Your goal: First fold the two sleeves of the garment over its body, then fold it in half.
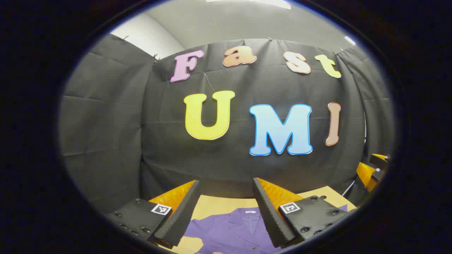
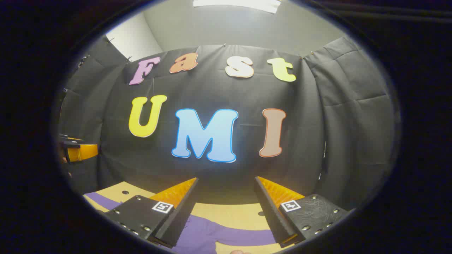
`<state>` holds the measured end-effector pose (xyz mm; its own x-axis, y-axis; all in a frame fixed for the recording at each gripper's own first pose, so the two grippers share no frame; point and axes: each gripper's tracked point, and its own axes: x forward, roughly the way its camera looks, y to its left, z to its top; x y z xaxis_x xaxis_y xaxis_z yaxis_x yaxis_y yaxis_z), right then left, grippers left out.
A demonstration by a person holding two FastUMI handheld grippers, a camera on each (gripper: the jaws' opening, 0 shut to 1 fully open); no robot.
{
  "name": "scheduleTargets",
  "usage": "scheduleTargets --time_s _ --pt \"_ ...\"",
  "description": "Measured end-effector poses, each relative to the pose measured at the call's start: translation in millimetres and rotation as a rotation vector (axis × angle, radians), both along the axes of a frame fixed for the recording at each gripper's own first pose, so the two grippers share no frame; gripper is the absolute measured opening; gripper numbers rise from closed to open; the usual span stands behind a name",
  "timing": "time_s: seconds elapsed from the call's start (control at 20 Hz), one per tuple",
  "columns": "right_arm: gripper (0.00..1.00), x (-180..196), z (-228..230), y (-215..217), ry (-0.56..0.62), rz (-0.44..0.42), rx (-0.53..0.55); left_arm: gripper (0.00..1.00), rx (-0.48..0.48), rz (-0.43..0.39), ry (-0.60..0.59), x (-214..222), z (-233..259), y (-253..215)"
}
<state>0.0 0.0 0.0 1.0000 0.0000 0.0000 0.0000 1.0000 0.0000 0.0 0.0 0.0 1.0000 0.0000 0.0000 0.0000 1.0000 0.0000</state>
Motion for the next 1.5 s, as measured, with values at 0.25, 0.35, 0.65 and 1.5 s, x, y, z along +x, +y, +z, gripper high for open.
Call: scheduleTargets --time_s 0.25,0.35,0.65,1.5 --pt "0.95 0 -1 2 0.009 0.009 0.003 0.94 0.006 0.000 -0.001 -1 0 0" --pt "0.95 -1 1 2 0.012 0.010 0.008 0.94 0.008 0.004 -0.002 -1 -1 0" --pt "0.95 -2 -2 2 0.019 0.001 0.010 0.94 0.008 0.011 -0.007 -3 -1 0" --pt "0.95 30 -92 -80 0.219 -0.133 0.057 0.96 0.031 0.021 -0.026 -5 -1 -1"
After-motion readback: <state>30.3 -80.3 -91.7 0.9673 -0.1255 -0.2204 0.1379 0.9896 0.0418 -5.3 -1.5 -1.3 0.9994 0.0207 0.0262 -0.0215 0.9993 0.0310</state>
